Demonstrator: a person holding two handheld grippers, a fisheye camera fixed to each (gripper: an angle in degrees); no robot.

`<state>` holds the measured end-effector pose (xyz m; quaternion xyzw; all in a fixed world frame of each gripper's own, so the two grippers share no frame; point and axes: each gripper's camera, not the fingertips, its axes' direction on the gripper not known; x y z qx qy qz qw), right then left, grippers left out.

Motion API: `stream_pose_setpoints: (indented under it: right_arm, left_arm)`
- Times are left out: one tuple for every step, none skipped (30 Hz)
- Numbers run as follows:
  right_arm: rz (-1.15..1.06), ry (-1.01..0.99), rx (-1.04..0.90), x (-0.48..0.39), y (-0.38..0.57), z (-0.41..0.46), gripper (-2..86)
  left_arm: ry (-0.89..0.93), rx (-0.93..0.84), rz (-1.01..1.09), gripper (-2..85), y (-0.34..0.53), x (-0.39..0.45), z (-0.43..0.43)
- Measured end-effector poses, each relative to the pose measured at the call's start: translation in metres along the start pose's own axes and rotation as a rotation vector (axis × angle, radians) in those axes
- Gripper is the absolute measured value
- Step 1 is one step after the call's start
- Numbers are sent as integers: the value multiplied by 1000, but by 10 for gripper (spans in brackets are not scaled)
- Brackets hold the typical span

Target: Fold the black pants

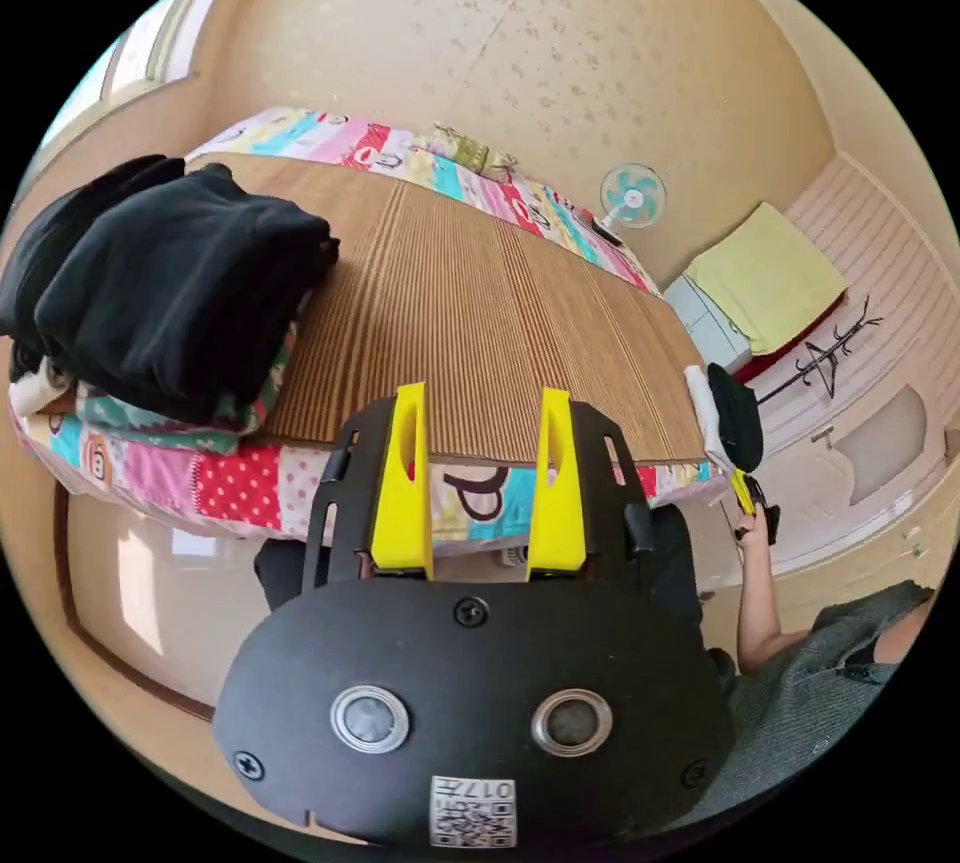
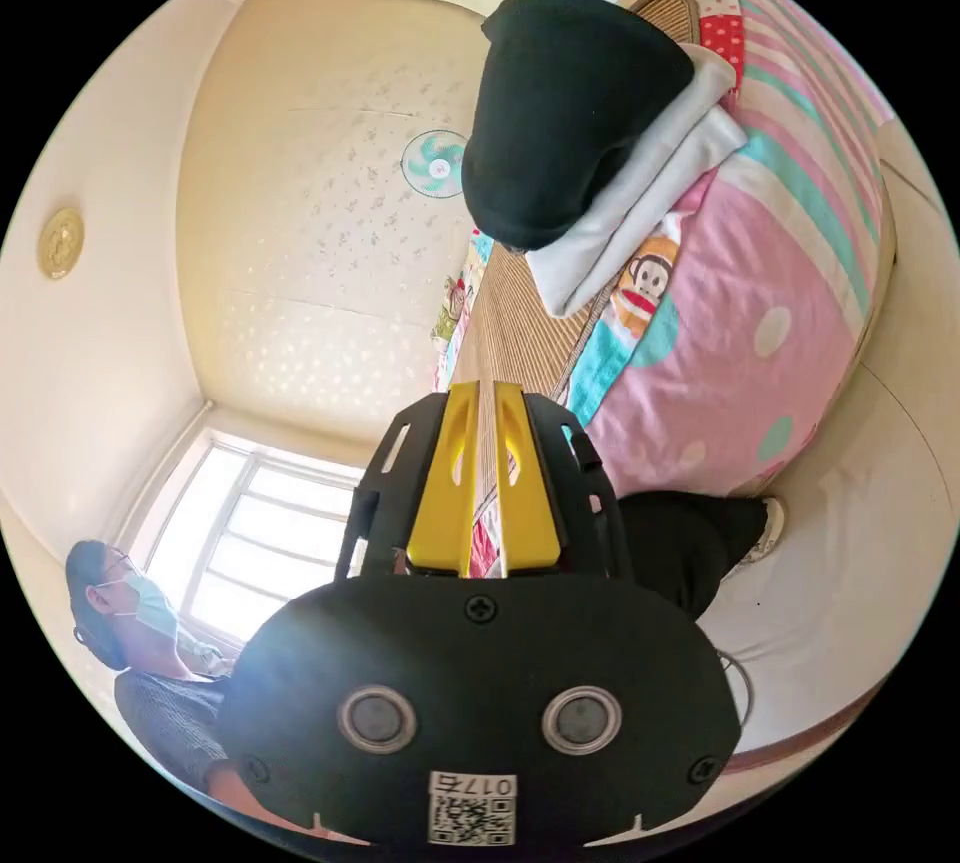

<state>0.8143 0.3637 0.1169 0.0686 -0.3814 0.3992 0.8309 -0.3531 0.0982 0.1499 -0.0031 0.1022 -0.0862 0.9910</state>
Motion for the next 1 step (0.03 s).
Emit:
stream_pose_setpoints:
  right_arm:
    - [-3,11,-18,-2,7,6,17]
  left_arm:
    - [-137,59,-19,165,-19,-14,-15]
